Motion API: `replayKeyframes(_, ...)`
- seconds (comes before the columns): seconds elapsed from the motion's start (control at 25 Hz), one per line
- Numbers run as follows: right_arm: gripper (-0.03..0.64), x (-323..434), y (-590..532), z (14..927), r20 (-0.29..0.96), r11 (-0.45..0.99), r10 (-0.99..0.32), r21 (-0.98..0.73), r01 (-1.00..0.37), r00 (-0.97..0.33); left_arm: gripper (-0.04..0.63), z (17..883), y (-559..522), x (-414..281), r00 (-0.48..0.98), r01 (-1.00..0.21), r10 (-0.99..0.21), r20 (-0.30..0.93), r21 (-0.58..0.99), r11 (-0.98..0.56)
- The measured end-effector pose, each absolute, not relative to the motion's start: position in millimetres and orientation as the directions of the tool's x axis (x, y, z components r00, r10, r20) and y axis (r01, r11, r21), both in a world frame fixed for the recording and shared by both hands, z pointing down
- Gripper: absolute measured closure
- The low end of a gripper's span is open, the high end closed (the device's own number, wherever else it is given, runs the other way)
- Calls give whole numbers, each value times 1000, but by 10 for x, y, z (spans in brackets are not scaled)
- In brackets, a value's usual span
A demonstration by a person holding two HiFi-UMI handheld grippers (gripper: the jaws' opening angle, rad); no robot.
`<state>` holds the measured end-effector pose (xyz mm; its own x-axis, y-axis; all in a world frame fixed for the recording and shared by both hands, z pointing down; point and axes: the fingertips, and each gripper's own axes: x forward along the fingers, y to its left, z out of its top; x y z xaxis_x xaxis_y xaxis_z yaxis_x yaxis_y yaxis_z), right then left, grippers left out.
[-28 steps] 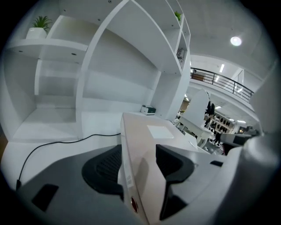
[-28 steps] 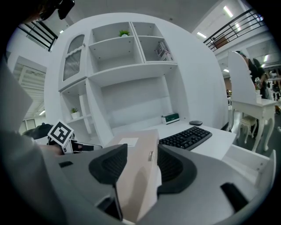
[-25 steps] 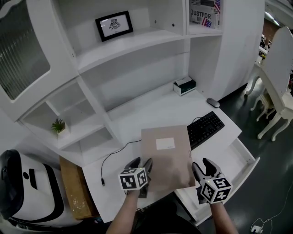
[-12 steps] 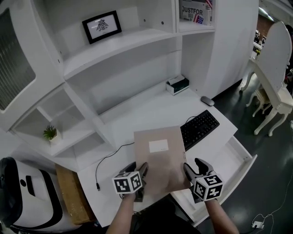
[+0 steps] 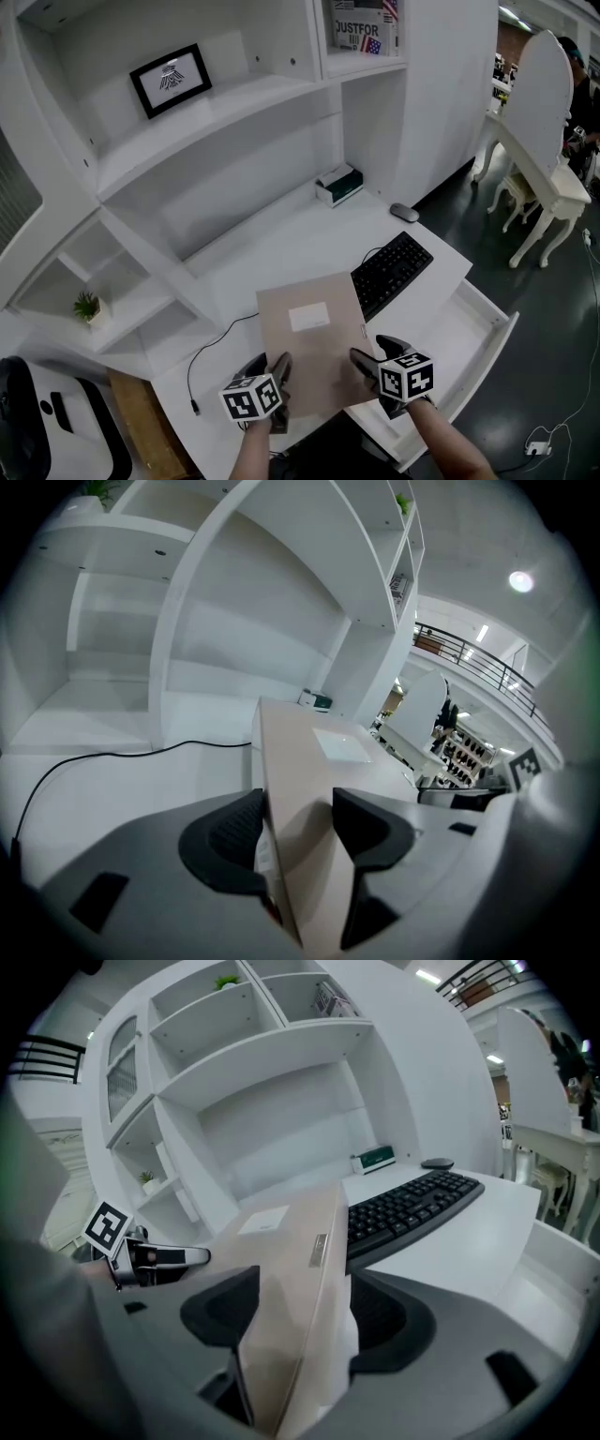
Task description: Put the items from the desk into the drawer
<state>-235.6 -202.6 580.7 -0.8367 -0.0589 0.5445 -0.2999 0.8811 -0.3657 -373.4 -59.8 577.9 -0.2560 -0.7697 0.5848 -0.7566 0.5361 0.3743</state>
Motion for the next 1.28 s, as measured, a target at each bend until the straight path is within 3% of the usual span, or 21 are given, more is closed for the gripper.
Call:
replayKeyframes(0.72,376,-2332,-1910,5836,583,882,7,-387,-270,-813,376,5761,-587,-3701,-234,-775,-780,580,373,510)
replayKeyframes(1.28,380,-1912,-1803,5562,551,851,-102,-382,-360,-828,376,5443,-646,-3427,-178,-848,-820,544,338,408)
